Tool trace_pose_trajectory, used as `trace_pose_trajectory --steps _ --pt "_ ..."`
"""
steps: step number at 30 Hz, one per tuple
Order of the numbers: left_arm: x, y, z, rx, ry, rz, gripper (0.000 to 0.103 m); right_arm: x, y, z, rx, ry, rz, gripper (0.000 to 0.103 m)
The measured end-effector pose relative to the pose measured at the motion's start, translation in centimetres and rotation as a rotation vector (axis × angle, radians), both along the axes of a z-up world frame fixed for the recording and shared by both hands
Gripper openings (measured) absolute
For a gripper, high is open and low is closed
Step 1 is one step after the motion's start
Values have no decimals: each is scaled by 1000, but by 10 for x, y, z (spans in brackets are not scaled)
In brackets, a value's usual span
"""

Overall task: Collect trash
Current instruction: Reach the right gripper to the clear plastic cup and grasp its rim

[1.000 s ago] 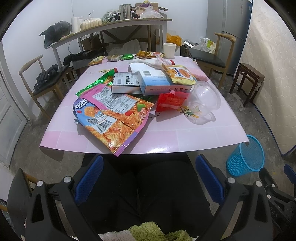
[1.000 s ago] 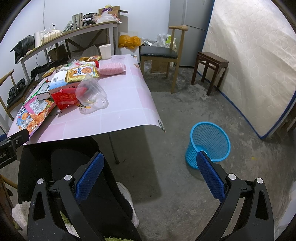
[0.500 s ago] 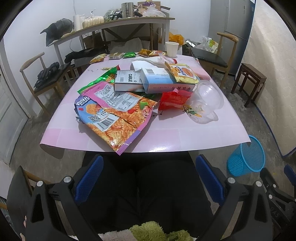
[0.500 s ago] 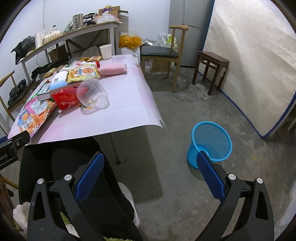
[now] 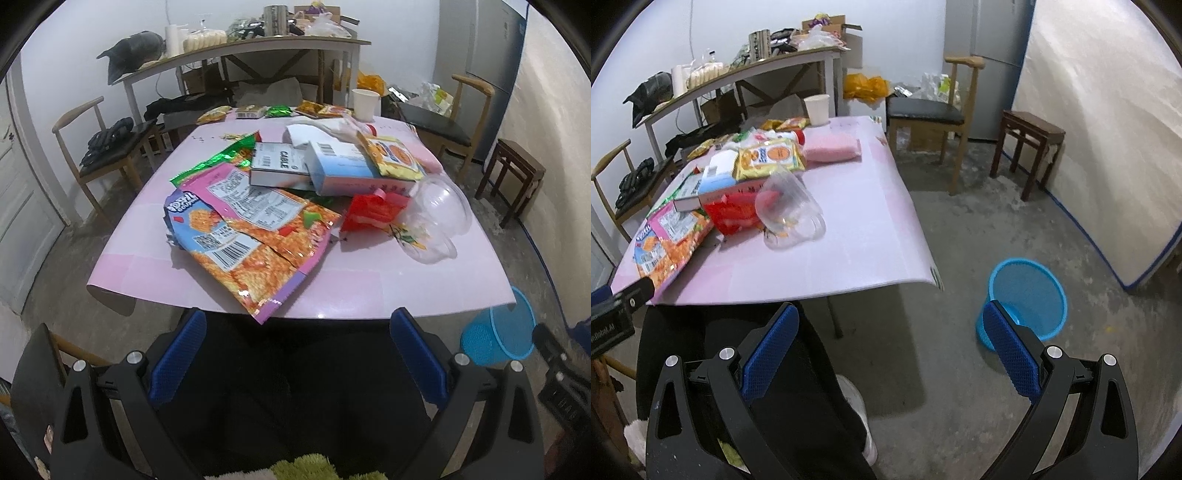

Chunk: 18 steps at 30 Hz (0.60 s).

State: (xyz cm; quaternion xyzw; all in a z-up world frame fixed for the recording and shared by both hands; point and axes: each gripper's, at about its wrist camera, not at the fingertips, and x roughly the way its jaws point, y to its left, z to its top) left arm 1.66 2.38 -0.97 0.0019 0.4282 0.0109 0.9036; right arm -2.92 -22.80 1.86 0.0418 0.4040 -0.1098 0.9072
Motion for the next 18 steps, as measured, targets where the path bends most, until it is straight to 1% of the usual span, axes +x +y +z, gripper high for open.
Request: trace_pose_trajectory --steps 7,11,12,13,14,17,18 --pt "13 19 -1 -4 -14 41 97 19 0 10 36 -44 13 95" --pt "25 29 -3 -18 -5 56 98 31 -6 9 111 -39 23 95" --pt "27 32 -4 -22 -2 58 97 37 -10 8 156 -24 22 95" --pt "30 34 -5 -24 3 59 97 40 -11 8 178 -18 21 95" --pt "31 34 -6 -25 6 57 98 46 -17 6 236 -3 21 95" --pt "37 38 -10 -30 11 37 98 59 -25 1 360 29 14 95" --pt "37 38 -11 -31 5 27 98 65 -30 -2 424 43 11 95"
